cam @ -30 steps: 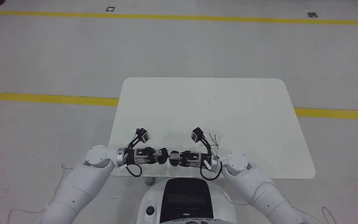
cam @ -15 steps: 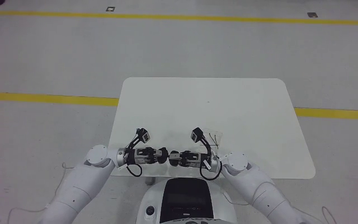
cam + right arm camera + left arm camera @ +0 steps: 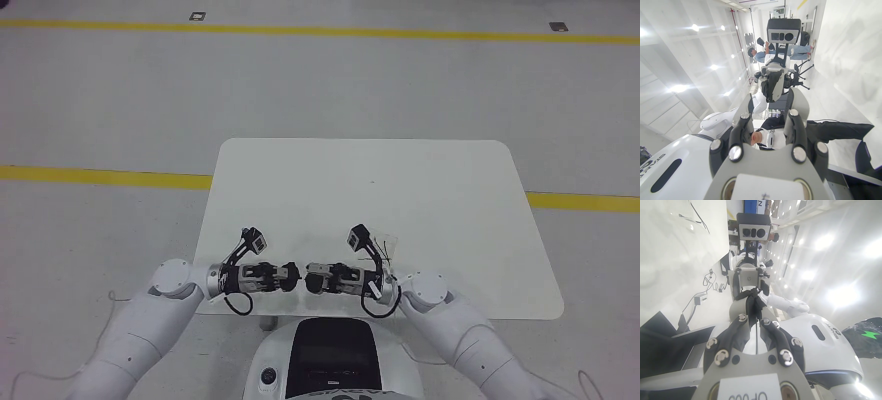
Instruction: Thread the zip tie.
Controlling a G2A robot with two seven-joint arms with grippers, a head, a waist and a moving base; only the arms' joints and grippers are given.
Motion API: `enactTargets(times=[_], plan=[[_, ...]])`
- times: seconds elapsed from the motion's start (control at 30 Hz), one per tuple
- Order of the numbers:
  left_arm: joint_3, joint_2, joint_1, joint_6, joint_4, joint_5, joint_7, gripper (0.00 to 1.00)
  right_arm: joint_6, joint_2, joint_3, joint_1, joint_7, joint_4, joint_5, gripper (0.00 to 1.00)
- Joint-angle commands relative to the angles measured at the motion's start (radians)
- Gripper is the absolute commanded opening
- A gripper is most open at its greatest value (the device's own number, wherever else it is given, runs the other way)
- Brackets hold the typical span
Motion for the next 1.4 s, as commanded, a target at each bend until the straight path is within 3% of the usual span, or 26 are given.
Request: enactTargets(times=[0.0,0.2,0.5,0.63,0.87,1.13,1.37], plan=[[-0.004,0.002,0.003,-0.011,-0.006,-0.002,-0.005,0.00,0.000,0.003,0.014,-0.007,-0.006,-0.002,0.012,1.00],[-0.029,0.007,0.016,-0.012,-0.040,0.004,-0.026,0.00,0.000,0.008,0.041,-0.027,-0.015,-0.006,0.031,1.00],[-0.032,0.007,0.017,-0.012,-0.041,0.007,-0.025,0.00,0.000,0.008,0.041,-0.027,-0.015,-0.006,0.031,1.00],[-0.042,0.003,0.004,-0.012,-0.051,0.094,0.074,0.00,0.000,0.008,0.041,-0.027,-0.015,-0.006,0.031,1.00],[-0.125,-0.027,0.027,-0.012,-0.083,0.163,0.074,0.00,0.000,0.008,0.041,-0.027,-0.015,-0.006,0.031,1.00],[-0.226,-0.078,0.057,-0.012,-0.115,0.310,0.010,0.00,0.000,0.008,0.041,-0.027,-0.015,-0.006,0.031,1.00],[-0.305,-0.127,0.065,-0.012,-0.091,0.328,-0.086,0.00,0.000,0.008,0.041,-0.027,-0.015,-0.006,0.031,1.00]])
